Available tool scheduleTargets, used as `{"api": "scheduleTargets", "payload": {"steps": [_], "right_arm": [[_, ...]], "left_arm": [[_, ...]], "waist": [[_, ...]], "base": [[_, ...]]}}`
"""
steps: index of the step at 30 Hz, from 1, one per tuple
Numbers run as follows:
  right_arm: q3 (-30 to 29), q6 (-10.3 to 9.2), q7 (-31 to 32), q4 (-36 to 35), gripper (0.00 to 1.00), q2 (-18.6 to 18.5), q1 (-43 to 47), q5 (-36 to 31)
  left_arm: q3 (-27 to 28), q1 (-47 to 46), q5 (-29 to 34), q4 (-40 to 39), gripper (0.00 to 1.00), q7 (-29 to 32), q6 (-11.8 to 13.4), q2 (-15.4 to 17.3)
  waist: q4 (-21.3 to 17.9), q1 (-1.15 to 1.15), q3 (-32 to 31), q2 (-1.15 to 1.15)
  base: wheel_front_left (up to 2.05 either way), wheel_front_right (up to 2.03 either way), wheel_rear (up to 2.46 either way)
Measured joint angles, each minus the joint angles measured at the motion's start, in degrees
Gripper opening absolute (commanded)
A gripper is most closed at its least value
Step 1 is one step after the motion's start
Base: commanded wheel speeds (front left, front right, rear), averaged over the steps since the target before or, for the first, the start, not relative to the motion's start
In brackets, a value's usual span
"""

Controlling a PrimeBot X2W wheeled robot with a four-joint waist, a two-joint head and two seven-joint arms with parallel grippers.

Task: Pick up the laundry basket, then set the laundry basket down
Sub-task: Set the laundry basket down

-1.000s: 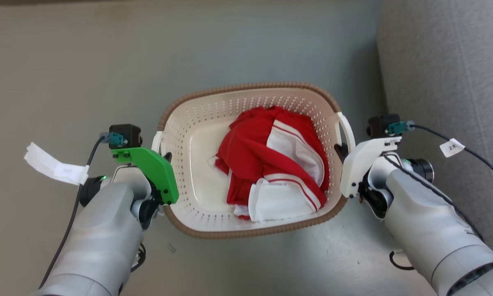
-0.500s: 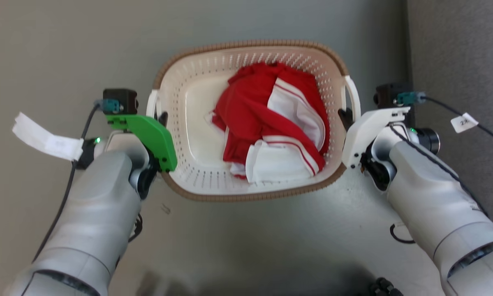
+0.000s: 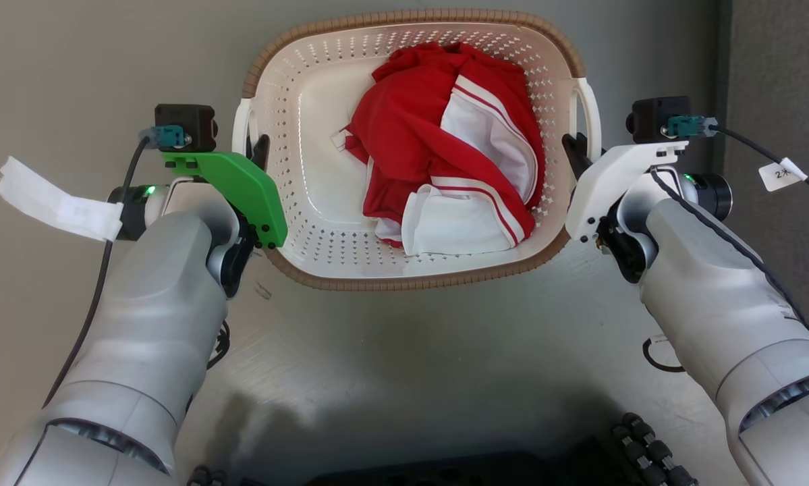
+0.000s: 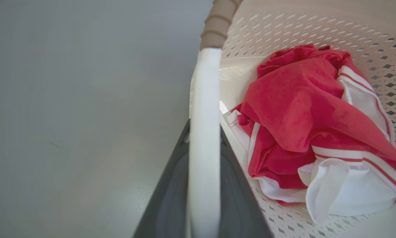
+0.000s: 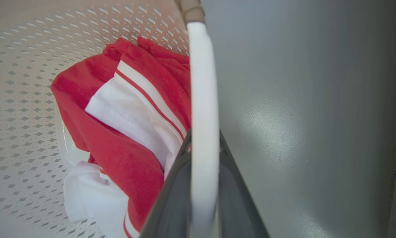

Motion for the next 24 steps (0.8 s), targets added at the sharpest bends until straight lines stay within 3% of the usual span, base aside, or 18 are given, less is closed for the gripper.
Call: {"api": "scheduleTargets", "payload": {"steps": [24], "right_arm": [[0.0, 0.05, -0.6, 2.5, 0.00, 0.6, -0.4, 0.1]], "left_arm": [[-1.0, -0.3, 0.6, 2.4, 0.00, -2.3, -0.6, -0.7]], "waist": [[0.4, -0.01, 3.9, 0.00]], "base": [[0.00, 0.00, 0.00]]}}
